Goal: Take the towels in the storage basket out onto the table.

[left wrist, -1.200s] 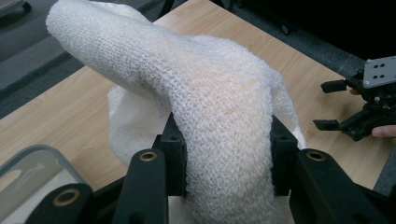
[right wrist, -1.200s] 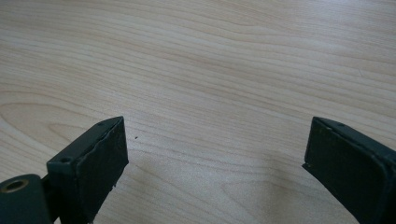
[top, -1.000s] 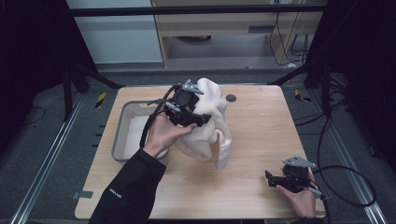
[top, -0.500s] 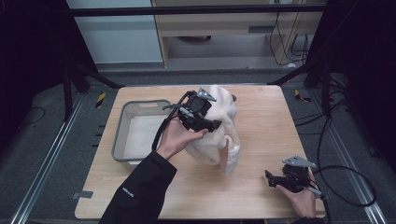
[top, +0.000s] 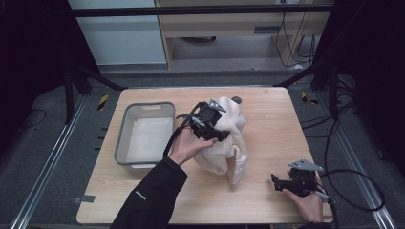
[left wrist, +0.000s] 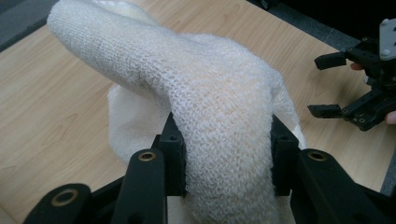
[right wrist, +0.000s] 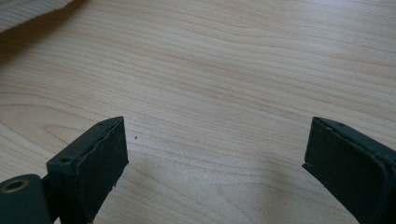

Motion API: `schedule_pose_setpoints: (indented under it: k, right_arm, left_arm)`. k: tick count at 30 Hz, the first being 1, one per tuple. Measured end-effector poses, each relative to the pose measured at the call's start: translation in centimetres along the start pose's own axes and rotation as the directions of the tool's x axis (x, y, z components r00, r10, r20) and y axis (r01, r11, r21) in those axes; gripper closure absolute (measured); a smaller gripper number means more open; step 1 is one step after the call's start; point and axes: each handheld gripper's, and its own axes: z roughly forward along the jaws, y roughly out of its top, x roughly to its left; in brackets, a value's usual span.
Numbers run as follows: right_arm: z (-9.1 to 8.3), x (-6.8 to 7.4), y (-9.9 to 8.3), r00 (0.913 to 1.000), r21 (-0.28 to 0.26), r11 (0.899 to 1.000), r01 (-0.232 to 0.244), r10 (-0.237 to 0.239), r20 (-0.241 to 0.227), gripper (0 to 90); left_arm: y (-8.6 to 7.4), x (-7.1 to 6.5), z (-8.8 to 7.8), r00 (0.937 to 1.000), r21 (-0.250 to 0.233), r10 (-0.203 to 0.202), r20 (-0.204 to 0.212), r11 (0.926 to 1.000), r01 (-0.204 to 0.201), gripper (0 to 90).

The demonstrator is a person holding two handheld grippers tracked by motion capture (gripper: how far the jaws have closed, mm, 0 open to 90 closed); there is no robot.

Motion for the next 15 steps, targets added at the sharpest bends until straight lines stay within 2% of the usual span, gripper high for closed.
schedule_pose_setpoints:
  k: [8, 15]
  right_arm:
    - [0.0, 0.0, 0.0, 1.0000, 0.000, 1.000, 0.003, -0.003, 0.003, 5.9]
    - [0.0, -0.1, 0.0, 1.0000, 0.001, 1.000, 0.002, -0.002, 0.004, 5.9]
  left_arm:
    - [-0.6, 0.1, 2.2, 0.9999, 0.027, -0.015, 0.006, 0.9995, 0.014, 58.7]
    - [-1.1, 0.1, 3.3, 0.9997, 0.042, -0.025, 0.001, 0.9988, 0.025, 57.6]
